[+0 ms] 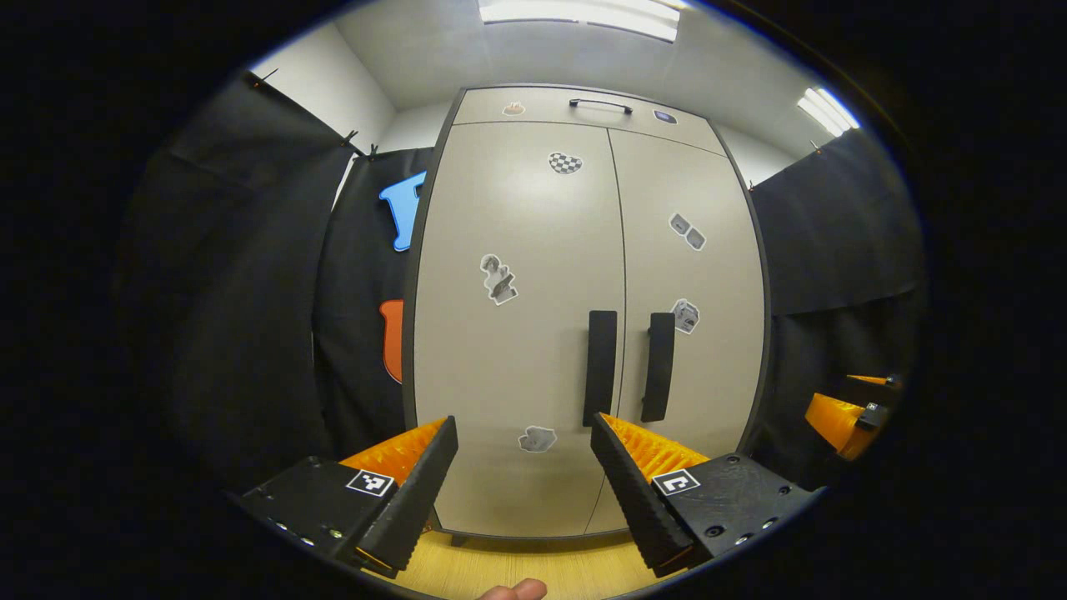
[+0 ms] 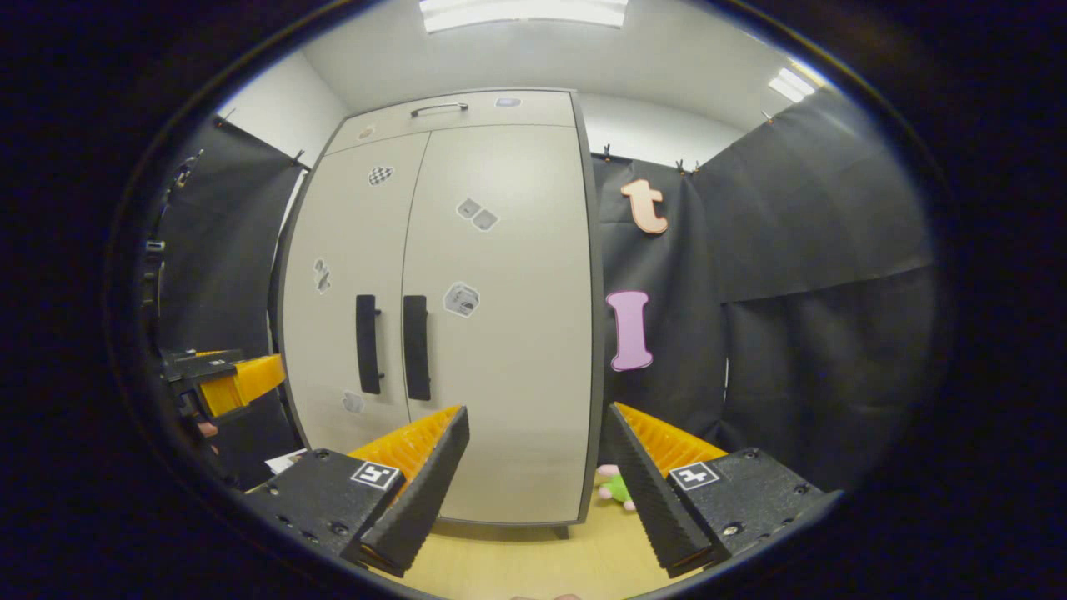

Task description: Open the right door of the double-door shoe cabinet with the right hand, and open the left door with the left hand.

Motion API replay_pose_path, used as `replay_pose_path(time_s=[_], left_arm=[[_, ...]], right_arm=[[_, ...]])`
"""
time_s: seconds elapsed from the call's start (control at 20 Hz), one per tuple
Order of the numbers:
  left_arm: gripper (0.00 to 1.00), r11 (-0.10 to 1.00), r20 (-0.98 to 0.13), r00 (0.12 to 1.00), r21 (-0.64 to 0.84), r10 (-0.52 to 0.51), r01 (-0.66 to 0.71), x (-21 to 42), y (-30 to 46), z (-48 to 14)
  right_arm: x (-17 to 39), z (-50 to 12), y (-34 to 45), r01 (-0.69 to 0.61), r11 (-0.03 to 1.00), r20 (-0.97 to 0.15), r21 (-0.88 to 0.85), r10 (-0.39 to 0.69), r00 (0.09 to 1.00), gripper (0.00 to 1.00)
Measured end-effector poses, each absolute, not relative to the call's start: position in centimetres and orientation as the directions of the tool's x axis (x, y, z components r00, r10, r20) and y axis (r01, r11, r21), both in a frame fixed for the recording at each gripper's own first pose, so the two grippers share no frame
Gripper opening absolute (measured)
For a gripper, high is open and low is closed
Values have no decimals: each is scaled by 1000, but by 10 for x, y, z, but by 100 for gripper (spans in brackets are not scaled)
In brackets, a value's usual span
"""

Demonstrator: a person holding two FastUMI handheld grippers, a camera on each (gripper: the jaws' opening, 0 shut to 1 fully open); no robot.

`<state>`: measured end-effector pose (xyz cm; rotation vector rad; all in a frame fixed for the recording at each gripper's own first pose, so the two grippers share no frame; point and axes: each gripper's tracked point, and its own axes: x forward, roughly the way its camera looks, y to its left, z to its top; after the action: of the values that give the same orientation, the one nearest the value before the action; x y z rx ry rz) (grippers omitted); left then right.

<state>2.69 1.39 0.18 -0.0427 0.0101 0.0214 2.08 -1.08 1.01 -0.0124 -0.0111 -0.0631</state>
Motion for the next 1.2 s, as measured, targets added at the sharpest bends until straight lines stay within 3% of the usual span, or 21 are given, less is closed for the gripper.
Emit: replay_pose_path(time_s=[0.5, 0.85, 1.2], left_arm=[[97, 999, -21, 1000, -34, 8, -9, 16, 14, -4], [96, 999, -49, 999, -32, -20, 18, -9, 11, -17], [96, 1000, -74, 997, 6, 21, -21, -29, 32, -31]], right_arm=[[24, 16, 9, 38, 999, 10, -33, -38, 999, 100], [90, 51, 61, -35, 997, 58, -68, 39, 998, 100], [159, 45, 91, -63, 998, -14, -7, 63, 998, 100]])
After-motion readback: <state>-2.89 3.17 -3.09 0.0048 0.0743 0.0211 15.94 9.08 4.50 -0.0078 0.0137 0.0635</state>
